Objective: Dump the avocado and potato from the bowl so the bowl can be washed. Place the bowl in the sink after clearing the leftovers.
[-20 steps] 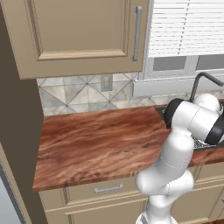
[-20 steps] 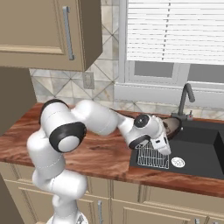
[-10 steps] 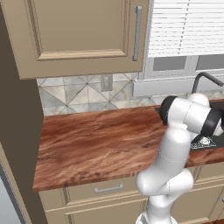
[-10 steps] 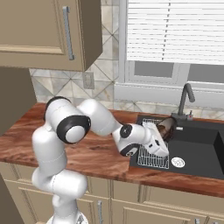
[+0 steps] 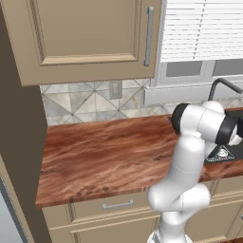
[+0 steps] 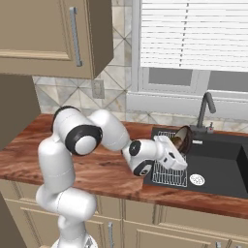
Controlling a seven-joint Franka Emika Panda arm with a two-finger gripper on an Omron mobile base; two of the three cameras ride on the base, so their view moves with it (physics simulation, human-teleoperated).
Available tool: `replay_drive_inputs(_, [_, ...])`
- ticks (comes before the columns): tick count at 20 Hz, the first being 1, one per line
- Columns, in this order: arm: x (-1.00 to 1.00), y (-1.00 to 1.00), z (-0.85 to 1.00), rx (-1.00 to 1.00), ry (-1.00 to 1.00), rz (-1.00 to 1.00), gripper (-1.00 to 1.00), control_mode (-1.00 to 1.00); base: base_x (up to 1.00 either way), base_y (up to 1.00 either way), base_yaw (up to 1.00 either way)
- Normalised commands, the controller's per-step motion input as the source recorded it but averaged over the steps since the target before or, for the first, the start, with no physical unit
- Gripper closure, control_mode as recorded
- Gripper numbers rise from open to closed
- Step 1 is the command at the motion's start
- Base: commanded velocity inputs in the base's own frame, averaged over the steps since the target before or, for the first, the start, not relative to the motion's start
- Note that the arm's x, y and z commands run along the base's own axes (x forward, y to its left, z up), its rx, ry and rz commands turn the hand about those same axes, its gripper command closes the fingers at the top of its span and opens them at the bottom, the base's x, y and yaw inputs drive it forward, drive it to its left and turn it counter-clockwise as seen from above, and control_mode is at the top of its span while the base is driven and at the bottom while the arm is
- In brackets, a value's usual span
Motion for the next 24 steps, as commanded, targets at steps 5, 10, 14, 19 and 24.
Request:
replay_drive_inputs(5, [-0.27, -0.25, -0.02, -0.26, 0.00, 0.00, 1.00, -1.00, 0.00, 0.00, 0.00])
replay_drive_inputs(10, [-0.04, 0.17, -0.11, -0.29, 0.02, 0.00, 1.00, -1.00, 0.00, 0.00, 0.00])
replay_drive_inputs(14, [-0.01, 0.56, -0.56, -0.48, 0.15, 0.01, 1.00, -1.00, 0.00, 0.00, 0.00])
replay_drive_inputs(19, [0.00, 0.18, -0.24, -0.23, 0.08, 0.01, 1.00, -1.00, 0.00, 0.00, 0.00])
replay_drive_inputs(24, [-0.02, 0.25, -0.35, -0.37, 0.07, 0.01, 1.00, -1.00, 0.00, 0.00, 0.00])
